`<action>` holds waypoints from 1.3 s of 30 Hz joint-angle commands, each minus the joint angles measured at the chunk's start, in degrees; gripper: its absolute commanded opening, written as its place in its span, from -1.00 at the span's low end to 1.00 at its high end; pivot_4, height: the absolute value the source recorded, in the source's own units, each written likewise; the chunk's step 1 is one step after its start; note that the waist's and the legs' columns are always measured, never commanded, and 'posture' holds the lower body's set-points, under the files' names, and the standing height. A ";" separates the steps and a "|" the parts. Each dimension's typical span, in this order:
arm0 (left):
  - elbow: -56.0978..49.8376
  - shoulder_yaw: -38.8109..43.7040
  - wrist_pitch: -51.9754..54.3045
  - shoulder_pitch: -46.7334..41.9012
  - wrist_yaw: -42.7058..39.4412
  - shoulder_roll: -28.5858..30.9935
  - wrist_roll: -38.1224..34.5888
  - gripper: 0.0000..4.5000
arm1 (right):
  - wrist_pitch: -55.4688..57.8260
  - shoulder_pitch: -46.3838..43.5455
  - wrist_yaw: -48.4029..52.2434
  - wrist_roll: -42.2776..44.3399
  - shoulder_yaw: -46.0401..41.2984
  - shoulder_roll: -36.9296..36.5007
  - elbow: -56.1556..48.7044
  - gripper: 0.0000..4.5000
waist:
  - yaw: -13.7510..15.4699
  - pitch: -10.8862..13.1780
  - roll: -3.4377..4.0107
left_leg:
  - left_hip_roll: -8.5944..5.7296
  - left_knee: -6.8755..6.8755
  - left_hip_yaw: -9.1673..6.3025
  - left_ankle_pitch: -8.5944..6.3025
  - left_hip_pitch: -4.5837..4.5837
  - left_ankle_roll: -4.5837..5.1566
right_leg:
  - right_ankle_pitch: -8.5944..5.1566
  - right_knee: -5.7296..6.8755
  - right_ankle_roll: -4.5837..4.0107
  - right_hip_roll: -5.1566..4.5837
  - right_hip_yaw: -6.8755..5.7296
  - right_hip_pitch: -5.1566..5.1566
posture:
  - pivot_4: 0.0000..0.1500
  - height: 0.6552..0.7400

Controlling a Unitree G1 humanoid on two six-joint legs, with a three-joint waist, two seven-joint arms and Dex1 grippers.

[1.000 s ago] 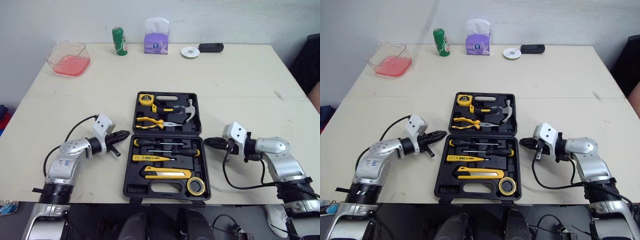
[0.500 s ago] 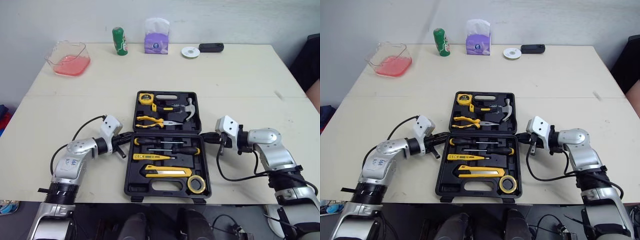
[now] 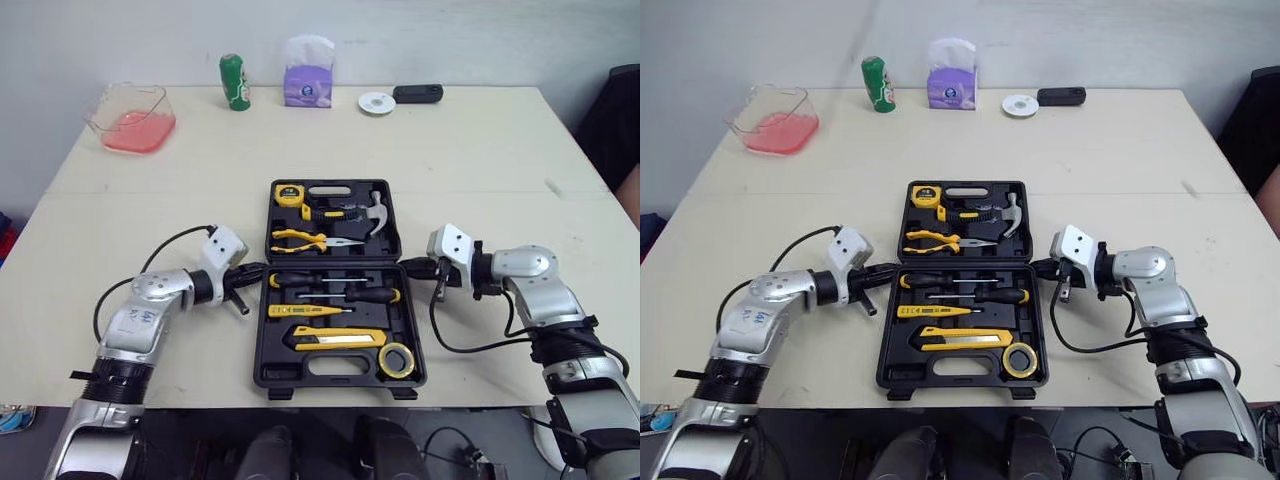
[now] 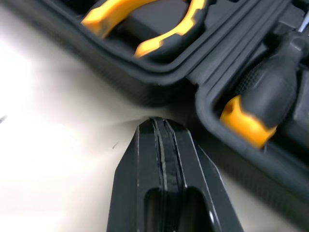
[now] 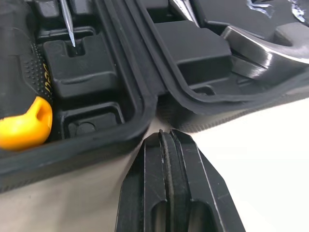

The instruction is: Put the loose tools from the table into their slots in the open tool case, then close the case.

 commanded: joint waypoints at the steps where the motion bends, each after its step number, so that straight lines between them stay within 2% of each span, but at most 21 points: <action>1: -2.84 7.07 -0.60 1.74 -1.01 2.38 -3.73 -0.35 | 3.30 -1.35 1.35 2.08 -3.53 -3.46 0.82 -0.54 | 0.05 0.00 0.00 | -0.01 0.00 0.02 0.01 -0.04 0.01 | 0.00 0.04 0.00 0.01 0.00 -0.07 | 1.00 1.00; 4: -5.84 12.28 1.74 1.50 -3.96 5.28 -8.90 0.26 | 17.02 -3.56 2.50 7.20 -6.59 -5.64 -2.91 0.11 | 0.14 0.02 -0.01 | 0.00 0.03 0.02 0.03 -0.12 0.02 | 0.00 0.04 0.00 -0.01 -0.02 -0.10 | 1.00 1.00; 5: -6.36 12.84 2.50 1.30 -4.03 5.58 -9.72 0.40 | 20.16 -3.88 2.50 8.07 -6.94 -5.92 -3.95 0.27 | 0.19 0.02 0.00 | 0.00 0.07 0.01 0.03 -0.15 0.03 | 0.00 0.06 0.00 -0.03 -0.02 -0.11 | 1.00 1.00; 6: -7.35 12.15 8.37 -1.18 -1.81 7.51 -9.16 0.65 | 29.10 -5.23 1.32 8.78 -6.66 -6.89 -6.77 0.53 | 0.25 0.02 -0.01 | 0.00 0.14 -0.03 0.03 -0.19 0.03 | 0.00 0.08 0.00 -0.06 -0.03 -0.12 | 1.00 1.00; 7: -8.35 11.58 13.50 -3.70 -1.07 8.84 -10.33 0.77 | 37.00 -6.64 0.86 8.83 -5.44 -8.12 -9.54 0.68 | 0.39 0.03 0.01 | -0.01 0.19 -0.04 0.03 -0.18 0.03 | 0.00 0.13 0.00 -0.11 -0.02 -0.11 | 1.00 1.00; 8: -9.46 11.10 18.26 -6.20 -0.73 9.75 -11.95 0.97 | 45.26 -8.29 0.47 9.03 -3.94 -9.27 -12.38 0.91 | 0.40 0.03 0.01 | -0.01 0.31 -0.14 0.03 -0.28 0.03 | 0.00 0.19 -0.01 -0.10 -0.05 -0.12 | 1.00 1.00; 9: -10.23 10.83 21.41 -7.84 -0.62 10.22 -13.20 1.00 | 50.85 -9.34 0.17 9.20 -2.93 -10.03 -14.44 0.98 | 0.43 0.03 0.01 | 0.00 0.42 -0.20 0.03 -0.38 0.02 | 0.00 0.27 -0.01 -0.10 -0.05 -0.20 | 1.00 1.00; 12: -9.62 10.83 34.77 -14.29 2.95 8.85 -16.72 1.00 | 63.31 -13.02 0.03 10.66 -0.15 -10.96 -18.67 0.98 | 0.37 0.03 0.01 | -0.03 0.45 -0.26 0.02 -0.49 0.01 | 0.00 0.29 -0.01 -0.10 -0.03 -0.25 | 1.00 1.00; 14: -9.67 5.08 45.74 -20.70 1.66 10.20 -19.02 1.00 | 76.58 -19.41 -2.46 11.96 1.81 -9.16 -18.39 0.98 | 0.33 0.03 0.01 | -0.04 0.45 -0.27 0.01 -0.54 0.00 | 0.00 0.30 -0.01 -0.01 -0.05 -0.28 | 1.00 1.00; 16: -3.21 4.84 53.29 -28.45 9.06 5.32 -15.04 1.00 | 86.17 -24.72 -5.74 12.57 2.88 -6.31 -16.19 0.98 | 0.32 0.03 0.00 | -0.12 0.62 -0.24 0.03 -0.87 0.03 | 0.00 0.57 -0.01 0.12 -0.05 -0.64 | 1.00 1.00; 17: -0.68 4.05 54.18 -30.41 11.53 4.02 -13.20 1.00 | 87.46 -25.90 -7.68 12.20 2.73 -4.99 -15.53 0.98 | 0.32 0.03 0.00 | -0.15 0.65 -0.20 0.05 -0.94 0.06 | 0.00 0.69 -0.01 0.12 -0.03 -0.74 | 1.00 1.00; 20: 2.67 -0.87 54.32 -32.28 12.49 3.37 -11.46 1.00 | 88.87 -27.52 -12.32 11.78 2.35 -2.03 -15.25 0.98 | 0.18 0.01 -0.02 | -0.17 0.61 -0.14 0.06 -0.98 0.05 | 0.00 0.79 -0.01 0.16 -0.02 -0.93 | 1.00 1.00; 25: 9.94 -3.14 50.07 -34.48 15.09 0.78 -7.99 1.00 | 87.43 -28.40 -20.60 9.96 1.16 1.65 -11.70 0.98 | 0.12 0.02 -0.03 | -0.24 0.49 0.14 0.06 -1.12 0.05 | -0.01 0.95 -0.01 0.18 -0.12 -1.32 | 1.00 1.00; 30: 13.92 -1.00 48.62 -35.88 16.36 -2.22 -7.75 1.00 | 86.49 -28.60 -23.76 10.72 -0.49 2.92 -9.89 0.98 | 0.15 0.02 -0.03 | -0.23 0.62 0.15 0.07 -1.18 0.05 | -0.01 0.99 0.00 0.18 -0.12 -1.33 | 1.00 1.00; 39: 16.54 -0.93 46.64 -36.29 17.27 -3.92 -6.53 1.00 | 84.30 -29.10 -27.45 10.37 -1.35 4.32 -7.11 0.98 | -0.02 0.02 -0.03 | -0.23 0.65 0.17 0.07 -1.15 0.04 | -0.01 1.09 0.00 0.20 -0.10 -1.35 | 1.00 1.00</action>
